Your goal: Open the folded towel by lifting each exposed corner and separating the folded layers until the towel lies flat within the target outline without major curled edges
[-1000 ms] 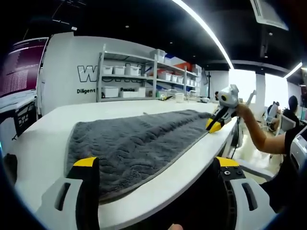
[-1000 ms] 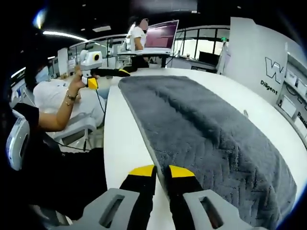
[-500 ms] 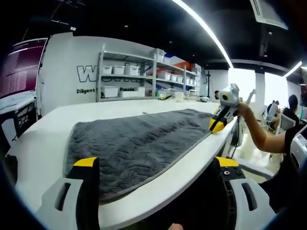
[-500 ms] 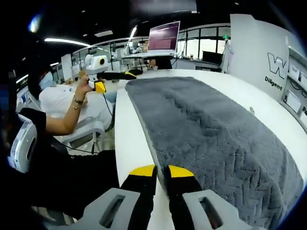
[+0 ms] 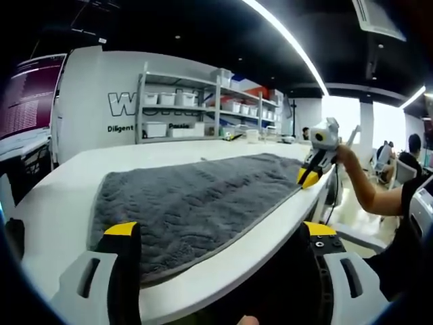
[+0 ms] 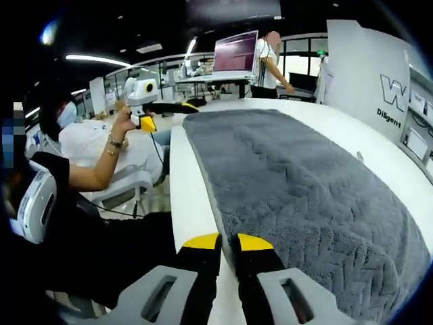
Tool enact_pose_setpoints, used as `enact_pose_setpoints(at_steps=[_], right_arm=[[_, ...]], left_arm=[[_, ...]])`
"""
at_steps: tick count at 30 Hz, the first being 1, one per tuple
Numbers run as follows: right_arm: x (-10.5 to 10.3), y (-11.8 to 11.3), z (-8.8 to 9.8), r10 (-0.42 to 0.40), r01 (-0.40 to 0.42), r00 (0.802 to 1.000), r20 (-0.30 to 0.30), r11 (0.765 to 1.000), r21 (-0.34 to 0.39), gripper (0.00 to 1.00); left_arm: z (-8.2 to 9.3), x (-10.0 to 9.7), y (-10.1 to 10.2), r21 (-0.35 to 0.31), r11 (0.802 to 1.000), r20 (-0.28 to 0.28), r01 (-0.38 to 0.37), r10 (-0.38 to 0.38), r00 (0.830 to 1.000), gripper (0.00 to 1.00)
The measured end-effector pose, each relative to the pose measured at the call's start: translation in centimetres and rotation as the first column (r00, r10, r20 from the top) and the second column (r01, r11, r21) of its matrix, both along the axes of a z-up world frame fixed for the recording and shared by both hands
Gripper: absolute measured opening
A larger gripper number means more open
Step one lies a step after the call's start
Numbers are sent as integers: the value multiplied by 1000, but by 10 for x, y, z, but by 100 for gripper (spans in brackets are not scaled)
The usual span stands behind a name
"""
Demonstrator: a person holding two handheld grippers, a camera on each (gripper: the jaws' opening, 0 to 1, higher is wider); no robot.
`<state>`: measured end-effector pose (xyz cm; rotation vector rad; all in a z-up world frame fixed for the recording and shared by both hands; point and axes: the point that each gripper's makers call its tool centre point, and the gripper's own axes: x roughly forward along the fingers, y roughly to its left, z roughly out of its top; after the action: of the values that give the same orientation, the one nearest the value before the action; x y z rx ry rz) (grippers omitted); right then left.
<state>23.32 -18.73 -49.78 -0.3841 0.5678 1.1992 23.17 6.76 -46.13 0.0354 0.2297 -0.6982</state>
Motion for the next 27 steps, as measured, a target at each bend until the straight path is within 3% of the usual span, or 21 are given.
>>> enact_pose_setpoints(at_steps=[16, 27], right_arm=[[-1, -2, 4, -5, 4, 1000, 8, 999, 39, 7], [16, -19, 32, -134, 120, 988, 77, 980, 156, 37]], left_arm=[[5, 1, -8, 3, 1000, 7, 15, -15, 1000, 95], [9, 5, -21, 0, 999, 16, 35, -35, 999, 91]])
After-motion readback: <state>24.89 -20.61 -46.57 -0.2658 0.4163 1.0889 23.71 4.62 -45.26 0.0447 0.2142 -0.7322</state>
